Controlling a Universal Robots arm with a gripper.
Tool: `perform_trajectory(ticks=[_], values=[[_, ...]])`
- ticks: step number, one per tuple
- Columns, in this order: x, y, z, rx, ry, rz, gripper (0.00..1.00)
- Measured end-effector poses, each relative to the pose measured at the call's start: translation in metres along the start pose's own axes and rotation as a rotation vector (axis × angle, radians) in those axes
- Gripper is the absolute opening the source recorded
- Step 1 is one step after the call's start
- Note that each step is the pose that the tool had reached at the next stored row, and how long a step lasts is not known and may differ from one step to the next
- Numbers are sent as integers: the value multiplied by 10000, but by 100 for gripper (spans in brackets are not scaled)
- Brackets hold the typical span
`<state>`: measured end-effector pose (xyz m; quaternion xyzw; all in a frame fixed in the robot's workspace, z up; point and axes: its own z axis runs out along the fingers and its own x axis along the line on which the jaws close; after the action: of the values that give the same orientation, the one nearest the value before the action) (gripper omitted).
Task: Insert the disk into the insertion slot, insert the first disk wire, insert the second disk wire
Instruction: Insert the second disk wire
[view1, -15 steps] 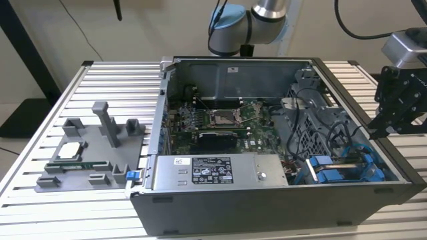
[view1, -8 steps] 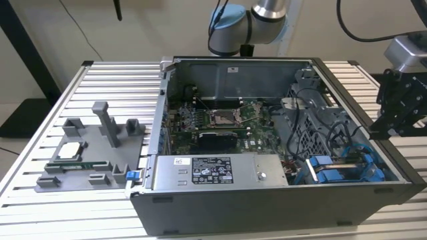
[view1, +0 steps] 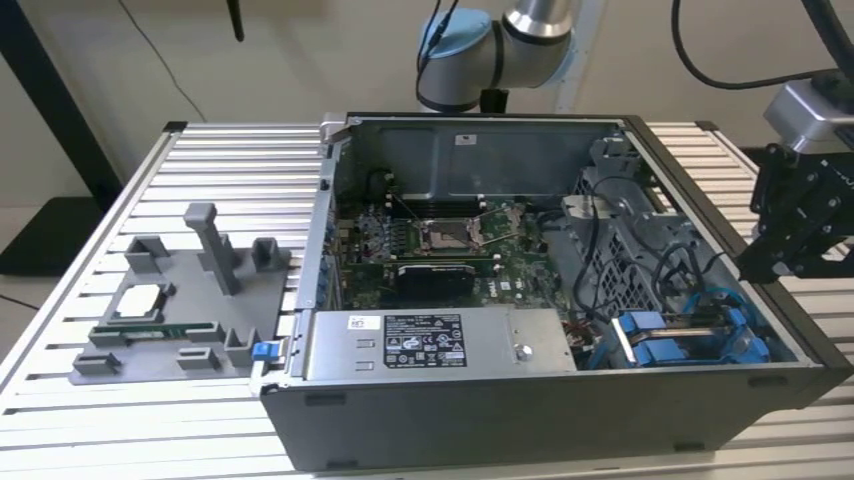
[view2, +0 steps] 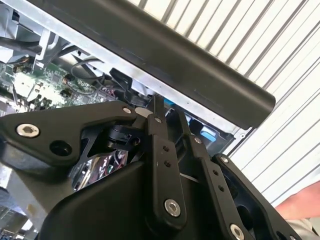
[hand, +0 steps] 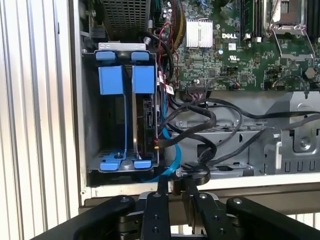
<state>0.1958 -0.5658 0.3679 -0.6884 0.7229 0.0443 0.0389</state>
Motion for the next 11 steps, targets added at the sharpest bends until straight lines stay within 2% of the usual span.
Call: perform_trajectory(ticks=[3, 4, 11], values=[[2, 0, 4, 1, 4, 1, 100], [2, 0, 5, 1, 3, 0, 0], [2, 0, 7, -1, 1, 1, 0]])
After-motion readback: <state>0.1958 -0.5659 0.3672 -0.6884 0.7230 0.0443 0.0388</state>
